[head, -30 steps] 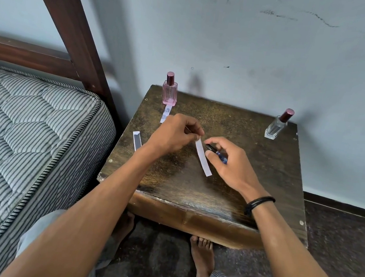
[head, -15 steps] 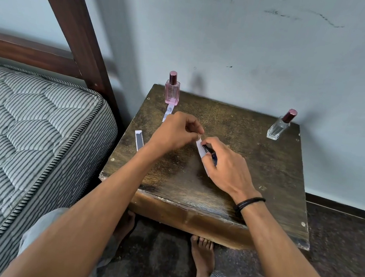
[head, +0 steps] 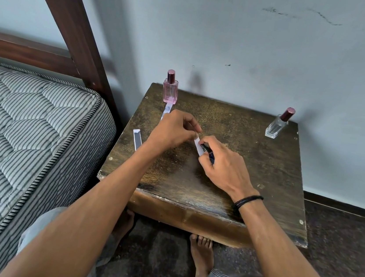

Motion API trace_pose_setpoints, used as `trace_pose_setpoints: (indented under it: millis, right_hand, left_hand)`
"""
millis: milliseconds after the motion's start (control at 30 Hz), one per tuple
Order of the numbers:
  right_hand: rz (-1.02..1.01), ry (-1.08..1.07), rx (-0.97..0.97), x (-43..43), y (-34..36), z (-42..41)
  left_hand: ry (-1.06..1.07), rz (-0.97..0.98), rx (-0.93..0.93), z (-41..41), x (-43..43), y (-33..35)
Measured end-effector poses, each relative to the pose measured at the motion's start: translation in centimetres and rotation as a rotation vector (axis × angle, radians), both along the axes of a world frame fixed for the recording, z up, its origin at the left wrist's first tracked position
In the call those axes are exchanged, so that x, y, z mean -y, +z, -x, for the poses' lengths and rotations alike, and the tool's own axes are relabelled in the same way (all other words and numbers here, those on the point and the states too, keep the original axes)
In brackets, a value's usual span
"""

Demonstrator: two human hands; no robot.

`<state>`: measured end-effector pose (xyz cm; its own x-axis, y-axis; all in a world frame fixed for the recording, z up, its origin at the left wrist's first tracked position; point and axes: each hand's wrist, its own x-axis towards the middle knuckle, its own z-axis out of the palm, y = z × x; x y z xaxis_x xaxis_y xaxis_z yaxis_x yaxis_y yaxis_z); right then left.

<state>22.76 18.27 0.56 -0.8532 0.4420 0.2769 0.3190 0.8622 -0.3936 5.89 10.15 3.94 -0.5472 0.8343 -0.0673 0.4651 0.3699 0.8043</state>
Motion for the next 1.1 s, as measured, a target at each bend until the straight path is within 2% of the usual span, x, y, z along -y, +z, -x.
trace_pose_setpoints:
  millis: [767, 1100]
  right_hand:
    - [0.014, 0.016, -0.037, -0.08, -0.09, -0.12]
    - [0.165, -0.041, -0.103, -0.40, 0.03, -0.42]
  left_hand:
    - [0.039, -0.027, 0.137, 0.11, 0.12, 0.17]
    - [0.060, -0.043, 0.175, 0.76, 0.21, 0.00]
